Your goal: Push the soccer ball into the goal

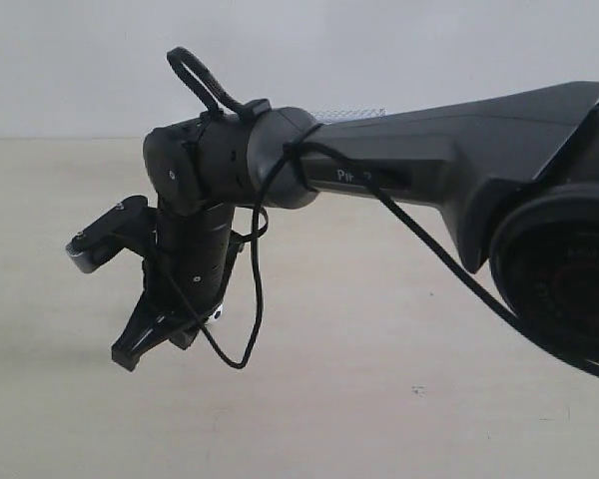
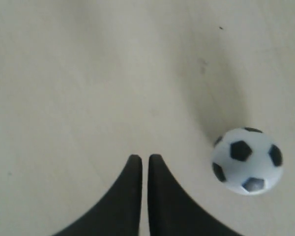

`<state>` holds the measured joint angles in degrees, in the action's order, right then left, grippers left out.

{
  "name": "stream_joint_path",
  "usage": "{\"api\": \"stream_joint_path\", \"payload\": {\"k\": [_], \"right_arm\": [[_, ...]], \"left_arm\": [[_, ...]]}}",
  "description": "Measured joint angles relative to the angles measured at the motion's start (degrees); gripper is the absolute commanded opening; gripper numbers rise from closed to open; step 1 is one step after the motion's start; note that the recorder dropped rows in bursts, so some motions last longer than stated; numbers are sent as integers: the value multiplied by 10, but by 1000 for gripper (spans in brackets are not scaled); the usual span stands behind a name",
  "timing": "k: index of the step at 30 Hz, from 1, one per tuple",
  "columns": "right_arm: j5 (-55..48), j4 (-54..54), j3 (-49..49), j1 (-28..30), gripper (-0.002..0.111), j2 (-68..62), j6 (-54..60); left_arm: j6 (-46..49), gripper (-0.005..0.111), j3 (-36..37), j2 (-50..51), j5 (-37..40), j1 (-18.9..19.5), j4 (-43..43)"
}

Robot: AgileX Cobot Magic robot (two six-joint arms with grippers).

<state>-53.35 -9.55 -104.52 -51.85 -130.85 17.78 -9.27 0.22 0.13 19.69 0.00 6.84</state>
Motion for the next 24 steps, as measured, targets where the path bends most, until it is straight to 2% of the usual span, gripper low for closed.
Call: {"api": "stream_joint_path", "payload": {"k": [6, 16, 24], "right_arm": [[-43, 12, -13, 6, 0, 0, 12], [-113, -15, -114, 6, 0, -39, 16], [-115, -9, -123, 6, 0, -68, 14]], "left_arm": [[0, 6, 0, 0, 0, 0, 0], [0, 6, 0, 0, 0, 0, 0], [0, 6, 0, 0, 0, 0, 0]]}}
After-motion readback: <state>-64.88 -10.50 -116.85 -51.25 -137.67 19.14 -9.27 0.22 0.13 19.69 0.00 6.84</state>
